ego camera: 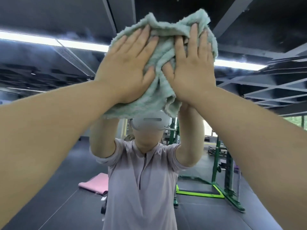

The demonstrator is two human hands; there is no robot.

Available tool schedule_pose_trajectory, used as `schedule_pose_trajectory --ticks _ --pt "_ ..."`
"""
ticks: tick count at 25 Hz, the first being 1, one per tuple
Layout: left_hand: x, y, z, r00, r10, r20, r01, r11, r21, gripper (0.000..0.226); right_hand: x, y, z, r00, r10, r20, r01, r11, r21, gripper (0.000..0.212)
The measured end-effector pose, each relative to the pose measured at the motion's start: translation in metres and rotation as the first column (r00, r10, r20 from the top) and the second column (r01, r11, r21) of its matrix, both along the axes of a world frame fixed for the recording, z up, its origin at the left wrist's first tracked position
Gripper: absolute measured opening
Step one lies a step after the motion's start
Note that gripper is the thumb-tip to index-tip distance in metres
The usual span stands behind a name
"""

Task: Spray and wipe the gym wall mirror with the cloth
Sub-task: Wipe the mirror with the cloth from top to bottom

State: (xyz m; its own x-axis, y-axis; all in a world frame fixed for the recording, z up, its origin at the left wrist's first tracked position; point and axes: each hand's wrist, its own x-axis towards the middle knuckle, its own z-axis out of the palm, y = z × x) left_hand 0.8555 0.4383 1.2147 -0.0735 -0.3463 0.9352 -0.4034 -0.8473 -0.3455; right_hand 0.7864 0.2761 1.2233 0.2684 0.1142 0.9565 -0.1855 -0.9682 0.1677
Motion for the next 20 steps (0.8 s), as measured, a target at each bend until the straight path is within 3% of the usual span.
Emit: schedule_pose_trajectory --ticks 7,9,12,15,17,20 --pt "0.038 0.149 -0.045 0.995 0.043 -0.095 -0.05 0.996 -0.073 0.069 0.036 0.15 -0.042 0.984 0.1 -0.145 -0.11 0.992 -0.064 0.067" --pt "0.048 0.189 -0.065 0.992 0.035 -0.121 -0.048 0.993 -0.105 0.069 0.047 0.198 -0.054 0.975 0.153 -0.159 -0.166 0.984 -0.071 0.052" --pt "0.056 0.233 -0.091 0.994 0.006 -0.113 -0.02 0.992 -0.127 0.065 0.059 0.265 -0.055 0.964 0.252 -0.088 -0.243 0.965 0.103 0.035" --pt "0.062 0.245 -0.11 0.994 -0.025 -0.106 0.009 0.99 -0.143 0.063 0.074 0.308 -0.066 0.883 0.459 0.097 -0.464 0.827 0.318 0.053" --pt "0.064 0.248 -0.12 0.992 -0.049 -0.118 0.028 0.985 -0.171 0.063 0.083 0.315 -0.082 0.827 0.512 0.232 -0.56 0.788 0.256 0.062" --pt "0.063 0.245 -0.124 0.994 -0.052 -0.097 0.035 0.984 -0.177 0.06 0.09 0.29 -0.09 0.889 0.429 0.164 -0.444 0.893 0.074 0.057"
